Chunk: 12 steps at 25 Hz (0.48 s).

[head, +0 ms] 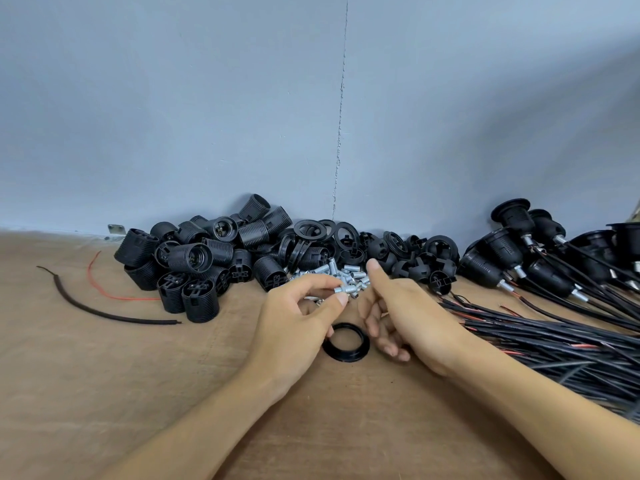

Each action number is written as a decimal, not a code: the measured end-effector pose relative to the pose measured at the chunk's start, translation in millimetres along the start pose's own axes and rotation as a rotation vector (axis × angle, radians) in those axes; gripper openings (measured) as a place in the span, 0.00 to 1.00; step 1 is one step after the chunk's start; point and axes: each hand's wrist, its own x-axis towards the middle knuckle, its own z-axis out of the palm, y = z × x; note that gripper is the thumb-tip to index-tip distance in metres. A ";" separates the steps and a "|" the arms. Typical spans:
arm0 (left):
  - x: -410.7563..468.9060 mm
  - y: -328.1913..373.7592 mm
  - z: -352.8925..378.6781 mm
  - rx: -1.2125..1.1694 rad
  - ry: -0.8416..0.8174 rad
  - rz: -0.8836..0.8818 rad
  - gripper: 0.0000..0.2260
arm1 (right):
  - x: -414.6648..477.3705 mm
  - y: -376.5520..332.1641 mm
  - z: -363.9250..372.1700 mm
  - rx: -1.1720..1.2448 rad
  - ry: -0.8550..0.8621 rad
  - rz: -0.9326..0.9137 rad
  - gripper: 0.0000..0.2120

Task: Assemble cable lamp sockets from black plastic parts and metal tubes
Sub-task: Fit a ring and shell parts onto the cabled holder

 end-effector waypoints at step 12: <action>0.8 8.1 5.3 -0.175 -0.012 -0.059 0.05 | 20.5 0.0 -72.2 -0.851 0.549 -0.209 0.18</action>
